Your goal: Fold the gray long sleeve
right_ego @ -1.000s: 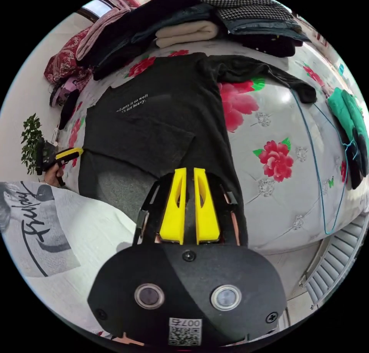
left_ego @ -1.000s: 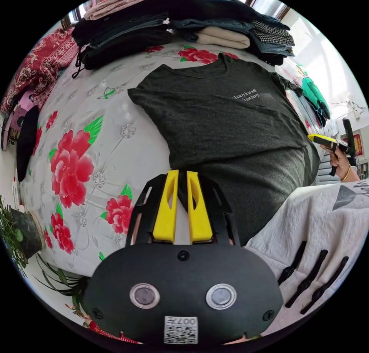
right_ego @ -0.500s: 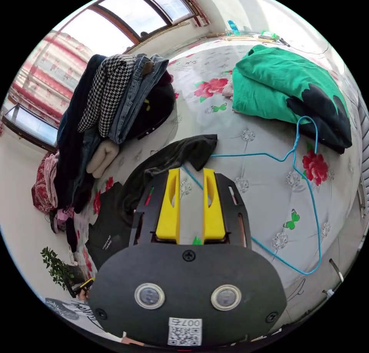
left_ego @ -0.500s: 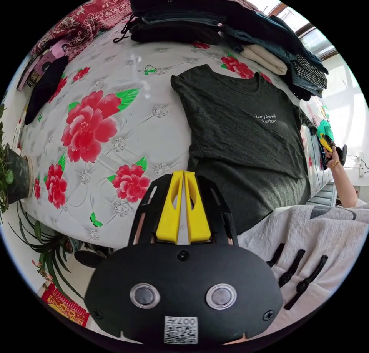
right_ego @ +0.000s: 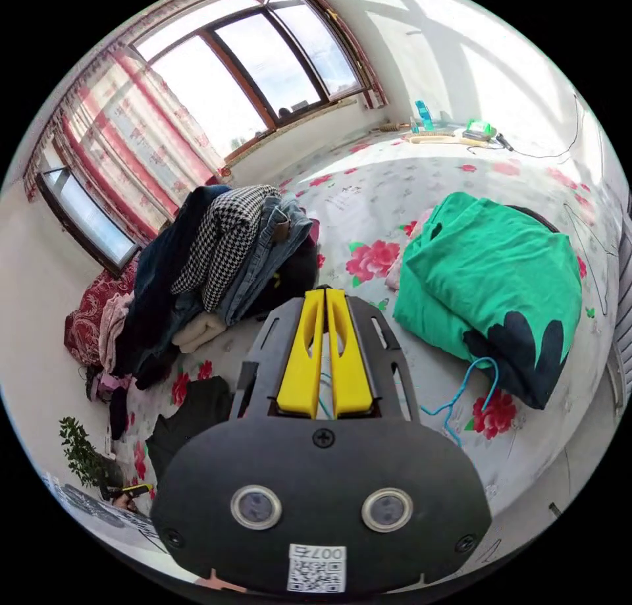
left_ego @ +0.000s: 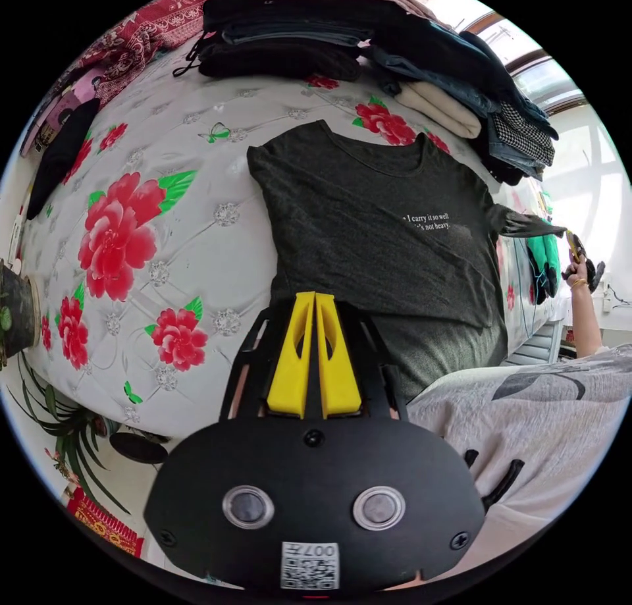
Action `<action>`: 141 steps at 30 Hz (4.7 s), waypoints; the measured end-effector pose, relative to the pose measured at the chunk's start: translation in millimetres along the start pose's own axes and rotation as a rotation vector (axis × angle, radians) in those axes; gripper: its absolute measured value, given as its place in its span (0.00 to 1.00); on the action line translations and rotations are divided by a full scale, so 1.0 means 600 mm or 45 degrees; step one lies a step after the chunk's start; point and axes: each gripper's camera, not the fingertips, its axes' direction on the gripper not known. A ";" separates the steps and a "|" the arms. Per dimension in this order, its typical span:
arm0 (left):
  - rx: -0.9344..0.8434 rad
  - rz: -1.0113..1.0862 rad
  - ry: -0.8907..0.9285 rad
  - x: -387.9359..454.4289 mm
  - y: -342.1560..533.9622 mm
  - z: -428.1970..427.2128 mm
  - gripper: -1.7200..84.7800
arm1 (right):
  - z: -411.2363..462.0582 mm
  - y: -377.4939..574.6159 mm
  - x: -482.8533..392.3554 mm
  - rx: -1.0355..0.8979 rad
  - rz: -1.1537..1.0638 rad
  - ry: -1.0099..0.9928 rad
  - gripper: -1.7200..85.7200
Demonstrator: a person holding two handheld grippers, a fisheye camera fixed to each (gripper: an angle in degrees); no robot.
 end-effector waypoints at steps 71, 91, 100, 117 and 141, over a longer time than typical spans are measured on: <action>-0.162 0.010 0.435 -0.221 0.152 -0.037 0.10 | 0.234 0.506 -0.716 -0.984 -1.150 -0.240 0.04; 0.155 -0.215 0.453 -0.283 0.456 -0.074 0.11 | 0.024 0.578 -0.363 -0.964 -0.460 -0.025 0.09; -0.022 -0.215 0.353 -0.192 0.583 0.027 0.16 | 0.039 0.627 -0.266 -1.108 -0.660 -0.032 0.09; 0.324 -0.024 0.899 -0.256 0.451 -0.135 0.01 | 0.092 0.493 -0.190 -1.172 -0.338 -0.704 0.02; -0.145 0.014 0.410 -0.237 0.532 0.038 0.06 | 0.120 0.496 -0.113 -1.080 -0.264 -0.550 0.02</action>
